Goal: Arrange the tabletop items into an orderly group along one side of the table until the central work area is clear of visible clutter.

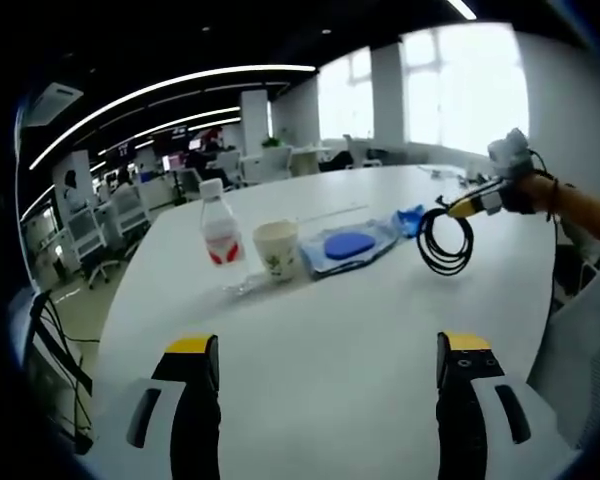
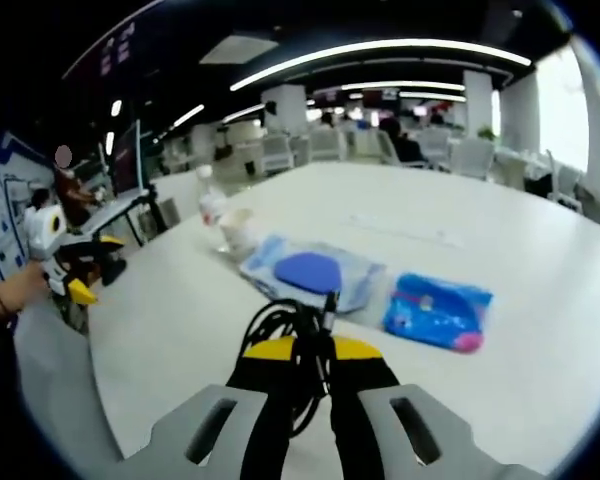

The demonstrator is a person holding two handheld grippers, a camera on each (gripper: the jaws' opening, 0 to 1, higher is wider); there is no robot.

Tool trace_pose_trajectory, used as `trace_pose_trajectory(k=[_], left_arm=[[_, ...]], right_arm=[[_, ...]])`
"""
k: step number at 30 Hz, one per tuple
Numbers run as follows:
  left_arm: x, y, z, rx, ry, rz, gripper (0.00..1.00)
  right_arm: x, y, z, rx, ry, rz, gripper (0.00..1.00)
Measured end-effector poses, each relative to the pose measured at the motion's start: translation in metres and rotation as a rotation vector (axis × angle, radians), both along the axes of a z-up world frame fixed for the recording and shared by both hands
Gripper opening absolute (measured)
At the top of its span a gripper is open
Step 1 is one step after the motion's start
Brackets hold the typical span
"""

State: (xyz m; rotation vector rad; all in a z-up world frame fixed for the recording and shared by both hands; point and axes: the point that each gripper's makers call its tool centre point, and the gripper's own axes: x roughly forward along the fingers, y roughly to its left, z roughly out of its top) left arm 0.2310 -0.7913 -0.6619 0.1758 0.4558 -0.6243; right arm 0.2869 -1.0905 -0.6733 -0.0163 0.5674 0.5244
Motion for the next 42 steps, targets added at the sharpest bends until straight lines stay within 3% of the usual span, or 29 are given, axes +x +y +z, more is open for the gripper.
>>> trace_pose_trajectory(k=[21, 42], left_arm=[[0.002, 0.0, -0.002, 0.003, 0.006, 0.013, 0.88], [0.001, 0.004, -0.005, 0.011, 0.012, 0.027, 0.88]], right_arm=[[0.024, -0.024, -0.04, -0.065, 0.063, -0.049, 0.08], [0.027, -0.03, -0.065, -0.083, 0.105, -0.074, 0.08]])
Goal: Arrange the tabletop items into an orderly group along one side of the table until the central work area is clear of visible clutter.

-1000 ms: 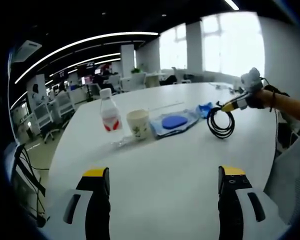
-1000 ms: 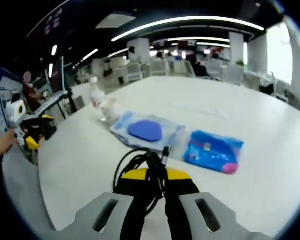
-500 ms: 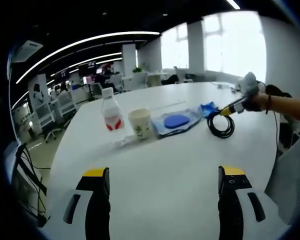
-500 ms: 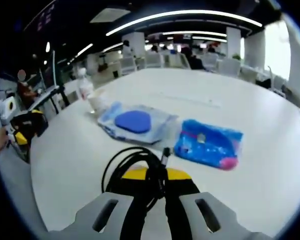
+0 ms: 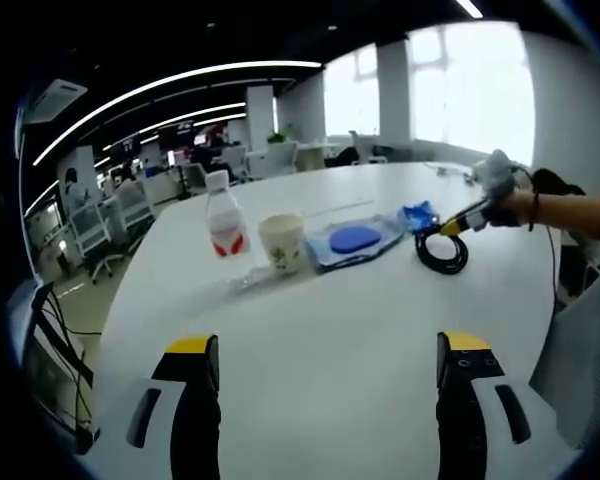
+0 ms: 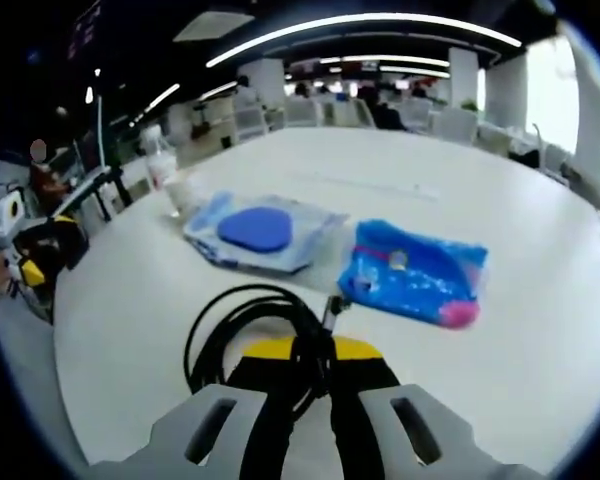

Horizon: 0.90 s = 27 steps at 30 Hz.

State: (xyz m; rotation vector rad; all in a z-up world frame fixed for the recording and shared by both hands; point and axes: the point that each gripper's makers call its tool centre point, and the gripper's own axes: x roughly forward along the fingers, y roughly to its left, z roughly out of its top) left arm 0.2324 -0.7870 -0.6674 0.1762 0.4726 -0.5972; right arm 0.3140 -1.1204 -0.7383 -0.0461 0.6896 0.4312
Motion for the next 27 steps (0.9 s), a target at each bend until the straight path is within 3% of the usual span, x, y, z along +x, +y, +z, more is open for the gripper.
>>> trace_pose_trajectory(k=[27], left_arm=[[-0.003, 0.004, -0.006, -0.001, 0.004, 0.006, 0.87]], right_arm=[[-0.002, -0.006, -0.022, -0.081, 0.053, -0.012, 0.09]])
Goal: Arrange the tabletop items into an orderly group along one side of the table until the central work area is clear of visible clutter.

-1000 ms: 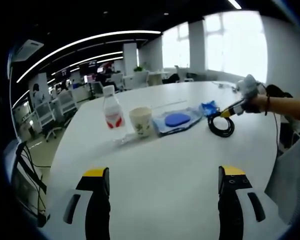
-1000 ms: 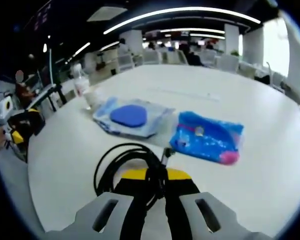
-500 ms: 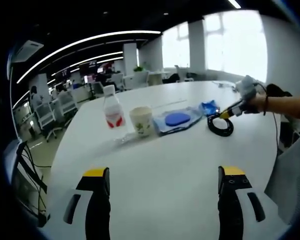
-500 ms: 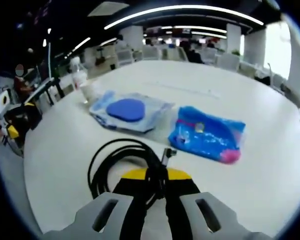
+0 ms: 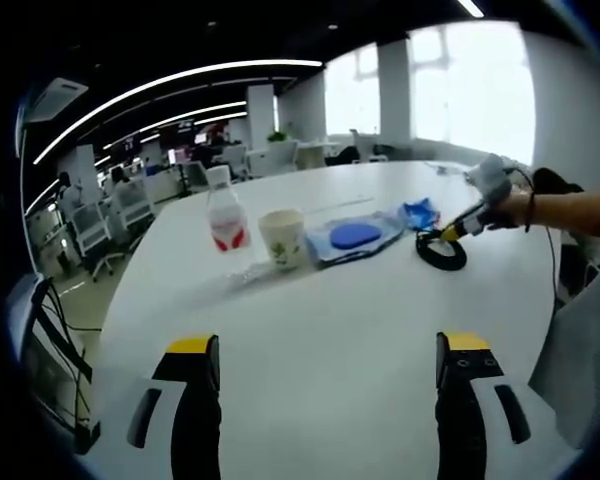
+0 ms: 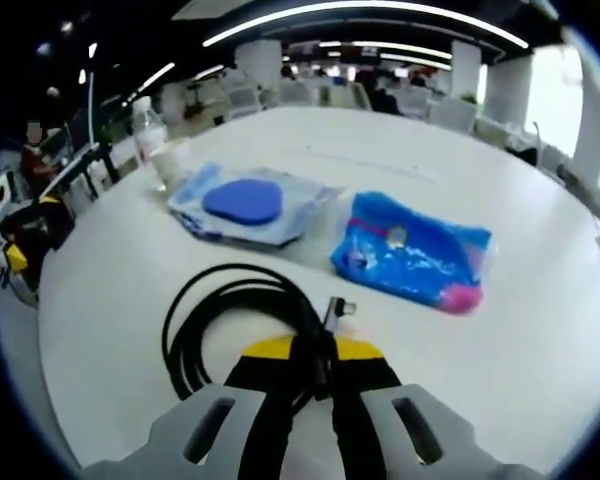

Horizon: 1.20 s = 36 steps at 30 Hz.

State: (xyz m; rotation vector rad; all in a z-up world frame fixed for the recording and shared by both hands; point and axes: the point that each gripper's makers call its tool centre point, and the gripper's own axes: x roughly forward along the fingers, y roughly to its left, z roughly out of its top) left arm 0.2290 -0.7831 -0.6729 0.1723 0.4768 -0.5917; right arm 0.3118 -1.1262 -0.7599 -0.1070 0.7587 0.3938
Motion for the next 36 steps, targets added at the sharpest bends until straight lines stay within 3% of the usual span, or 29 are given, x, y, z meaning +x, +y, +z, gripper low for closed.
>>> trace_pose_trajectory(k=[23, 36], left_arm=[[-0.001, 0.0, -0.002, -0.008, 0.006, 0.003, 0.87], [-0.004, 0.007, -0.003, -0.013, 0.008, 0.026, 0.88]], right_arm=[[0.003, -0.001, -0.003, -0.057, 0.004, -0.028, 0.15], [0.007, 0.008, -0.003, -0.016, 0.008, -0.063, 0.36]])
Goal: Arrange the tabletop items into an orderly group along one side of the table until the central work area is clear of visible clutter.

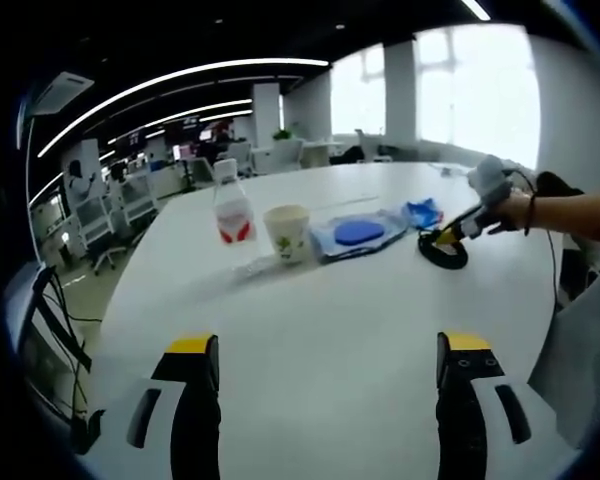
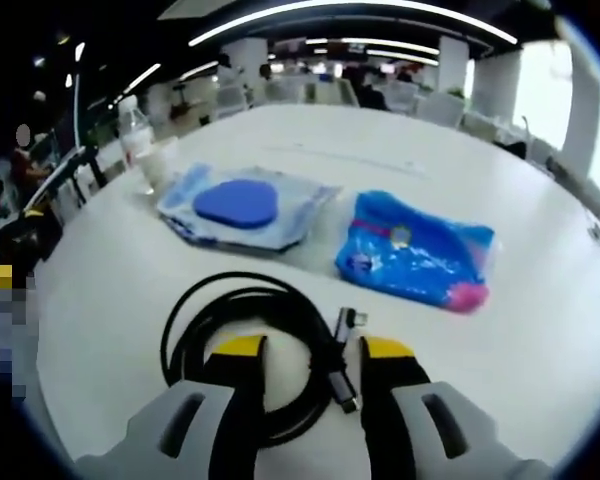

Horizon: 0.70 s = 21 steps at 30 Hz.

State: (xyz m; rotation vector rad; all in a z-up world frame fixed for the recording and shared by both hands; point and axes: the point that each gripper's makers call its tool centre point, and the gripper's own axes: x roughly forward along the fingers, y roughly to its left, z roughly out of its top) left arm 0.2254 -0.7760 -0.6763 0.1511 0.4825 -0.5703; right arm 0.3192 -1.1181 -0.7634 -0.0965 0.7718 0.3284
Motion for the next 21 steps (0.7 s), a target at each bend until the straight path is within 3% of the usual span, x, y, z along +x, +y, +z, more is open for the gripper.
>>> trace_pose_trajectory(k=[21], left_arm=[[0.004, 0.005, -0.002, -0.025, 0.0, 0.037, 0.9]], right_arm=[[-0.004, -0.001, 0.032, 0.079, -0.08, -0.049, 0.67]])
